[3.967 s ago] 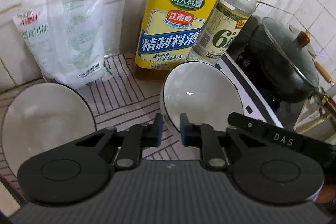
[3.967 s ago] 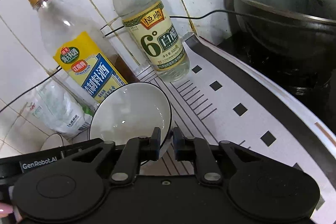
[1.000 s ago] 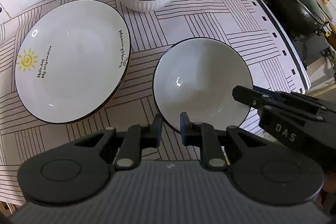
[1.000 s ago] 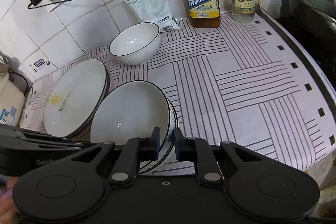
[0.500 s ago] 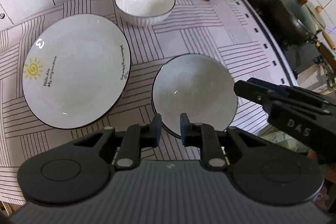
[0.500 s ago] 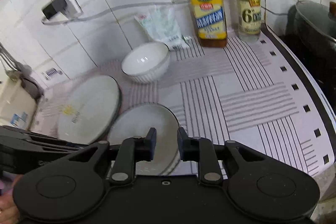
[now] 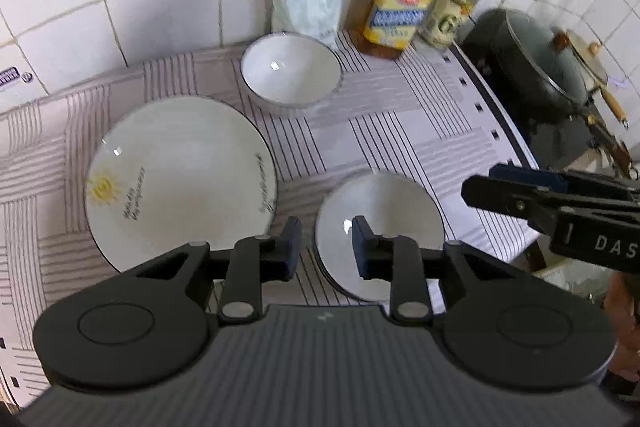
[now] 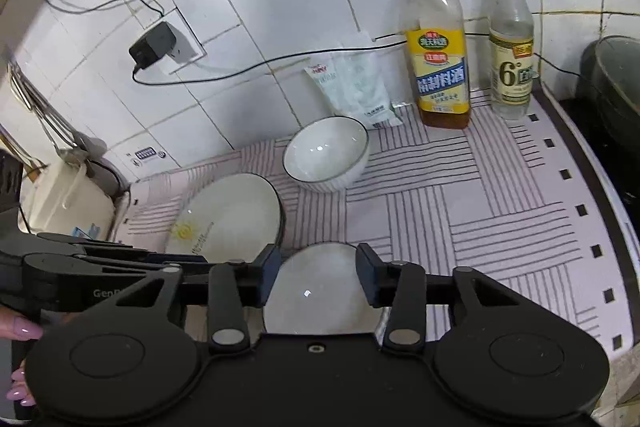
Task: Organize plates and bowls
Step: 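Move the left gripper to the white bowl by the bag and grasp its rim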
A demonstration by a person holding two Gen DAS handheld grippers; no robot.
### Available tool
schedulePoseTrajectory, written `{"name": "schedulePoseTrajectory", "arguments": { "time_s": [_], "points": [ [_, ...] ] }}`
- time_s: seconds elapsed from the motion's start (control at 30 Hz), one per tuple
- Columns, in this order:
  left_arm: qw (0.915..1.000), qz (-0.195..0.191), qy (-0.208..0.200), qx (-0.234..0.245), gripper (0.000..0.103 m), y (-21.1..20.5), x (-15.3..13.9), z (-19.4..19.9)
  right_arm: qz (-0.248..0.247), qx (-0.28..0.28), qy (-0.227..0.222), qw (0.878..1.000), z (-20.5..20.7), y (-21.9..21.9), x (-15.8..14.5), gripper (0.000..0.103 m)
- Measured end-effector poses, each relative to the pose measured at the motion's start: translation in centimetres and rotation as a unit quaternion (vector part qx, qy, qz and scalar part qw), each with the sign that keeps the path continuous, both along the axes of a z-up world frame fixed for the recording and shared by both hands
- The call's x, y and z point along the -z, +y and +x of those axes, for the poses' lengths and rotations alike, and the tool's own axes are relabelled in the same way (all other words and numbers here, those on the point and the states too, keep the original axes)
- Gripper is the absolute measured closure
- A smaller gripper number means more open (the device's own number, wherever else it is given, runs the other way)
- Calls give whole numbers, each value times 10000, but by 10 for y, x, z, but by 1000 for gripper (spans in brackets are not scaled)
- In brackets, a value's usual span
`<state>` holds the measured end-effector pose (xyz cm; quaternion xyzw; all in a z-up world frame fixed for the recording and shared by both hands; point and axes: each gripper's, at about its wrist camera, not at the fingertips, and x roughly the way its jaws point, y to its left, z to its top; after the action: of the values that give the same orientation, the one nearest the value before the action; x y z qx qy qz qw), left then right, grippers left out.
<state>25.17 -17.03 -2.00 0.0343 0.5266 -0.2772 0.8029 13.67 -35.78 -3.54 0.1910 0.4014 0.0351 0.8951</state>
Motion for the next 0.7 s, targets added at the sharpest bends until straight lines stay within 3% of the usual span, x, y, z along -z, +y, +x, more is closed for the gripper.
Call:
{"name": "schedulePoseTrajectory", "arguments": {
  "time_s": [0.27,0.33,0.53,0.7],
  "points": [
    [9988,-35,-414,-274,72,3,-6,36,697,138,231,9972,49,-15,23,52],
    [9977,-60,-636,-238,69,-1,4,47,957,49,261,9951,68,-21,38,52],
    [9962,-188,-627,-573,69,-8,52,87,1366,263,459,9892,118,-38,81,52],
    [9950,-87,-815,-563,68,-22,69,121,1149,383,641,9906,151,-39,94,52]
  ]
}}
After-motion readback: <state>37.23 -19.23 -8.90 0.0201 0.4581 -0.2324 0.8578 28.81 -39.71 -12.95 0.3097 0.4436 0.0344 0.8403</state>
